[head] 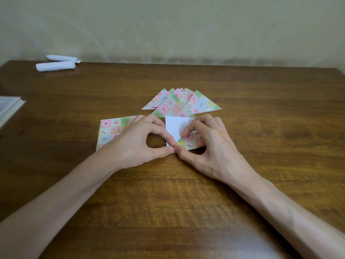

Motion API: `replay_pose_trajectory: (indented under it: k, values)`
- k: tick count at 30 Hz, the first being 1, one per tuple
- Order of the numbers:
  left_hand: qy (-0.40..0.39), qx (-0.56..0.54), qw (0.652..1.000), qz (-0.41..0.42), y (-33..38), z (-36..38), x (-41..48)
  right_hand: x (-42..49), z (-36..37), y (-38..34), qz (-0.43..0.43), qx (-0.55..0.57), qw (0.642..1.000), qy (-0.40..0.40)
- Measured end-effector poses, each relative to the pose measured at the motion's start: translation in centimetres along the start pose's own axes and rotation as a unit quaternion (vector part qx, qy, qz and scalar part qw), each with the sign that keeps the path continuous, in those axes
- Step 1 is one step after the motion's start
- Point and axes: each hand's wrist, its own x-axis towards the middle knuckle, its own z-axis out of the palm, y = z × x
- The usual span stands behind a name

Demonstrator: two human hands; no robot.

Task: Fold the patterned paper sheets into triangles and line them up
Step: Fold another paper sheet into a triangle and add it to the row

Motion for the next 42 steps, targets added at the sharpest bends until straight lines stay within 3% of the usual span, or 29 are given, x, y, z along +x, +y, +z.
replay_pose_trajectory:
  k: [13,19,27,42]
  values:
    - [-0.006,0.008,1.0,-0.006,0.2,-0.1,-0.2,0.2,-0.8,0.0,0.017,0.012,0.999,-0.049]
    - [0.041,0.005,0.999,-0.026,0.9,0.7,-0.2,0.0,-0.8,-0.1,0.012,0.006,0.999,-0.048]
    - [0.032,0.014,0.999,-0.031,0.9,0.6,-0.2,0.0,-1.1,0.5,0.008,0.027,0.998,-0.049]
    - [0.088,-0.007,0.995,-0.042,1.4,1.8,0.0,0.0,-1.7,0.7,0.015,0.033,0.997,-0.074]
